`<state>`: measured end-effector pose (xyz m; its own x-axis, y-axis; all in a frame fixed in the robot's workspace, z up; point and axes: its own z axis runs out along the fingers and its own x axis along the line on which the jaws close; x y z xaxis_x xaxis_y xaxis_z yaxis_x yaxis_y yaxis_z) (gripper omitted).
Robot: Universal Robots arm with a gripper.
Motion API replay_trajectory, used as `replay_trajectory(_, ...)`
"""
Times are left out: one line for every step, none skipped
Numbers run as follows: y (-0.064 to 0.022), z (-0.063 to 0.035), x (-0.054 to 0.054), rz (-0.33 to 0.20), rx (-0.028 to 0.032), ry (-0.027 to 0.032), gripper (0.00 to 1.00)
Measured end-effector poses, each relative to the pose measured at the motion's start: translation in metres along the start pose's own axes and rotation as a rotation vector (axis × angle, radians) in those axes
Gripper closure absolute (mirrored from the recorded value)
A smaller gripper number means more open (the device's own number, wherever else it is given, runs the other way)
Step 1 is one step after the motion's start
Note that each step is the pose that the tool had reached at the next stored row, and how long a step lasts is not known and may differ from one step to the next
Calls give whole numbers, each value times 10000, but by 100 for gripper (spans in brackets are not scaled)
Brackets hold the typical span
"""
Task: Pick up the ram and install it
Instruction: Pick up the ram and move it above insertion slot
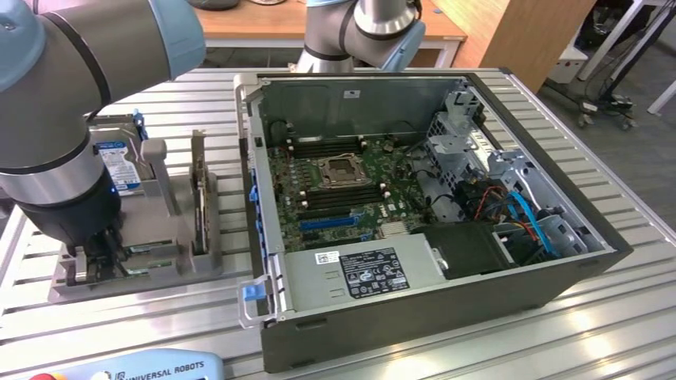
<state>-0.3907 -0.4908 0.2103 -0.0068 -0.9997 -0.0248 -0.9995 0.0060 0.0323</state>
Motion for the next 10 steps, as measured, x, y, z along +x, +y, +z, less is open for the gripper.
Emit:
replay_trajectory(0, 7, 0, 0, 0, 0, 70)
replay_trajectory(0, 14, 0, 0, -1, 0, 70)
replay_trajectory(-1, 21, 1, 0, 0, 1, 70)
replay_trajectory(0, 27, 1, 0, -1, 1, 70)
replay_trajectory(-1, 33, 1, 0, -1, 1, 70)
replay_trajectory(-1, 40, 1, 0, -1, 0, 70)
replay_trajectory(-1, 45, 1, 0, -1, 1, 70)
replay_trajectory(-1, 49, 2, 0, -2, 1, 70)
replay_trajectory(-1, 48, 2, 0, -2, 1, 70)
replay_trajectory(-1, 48, 2, 0, -2, 1, 70)
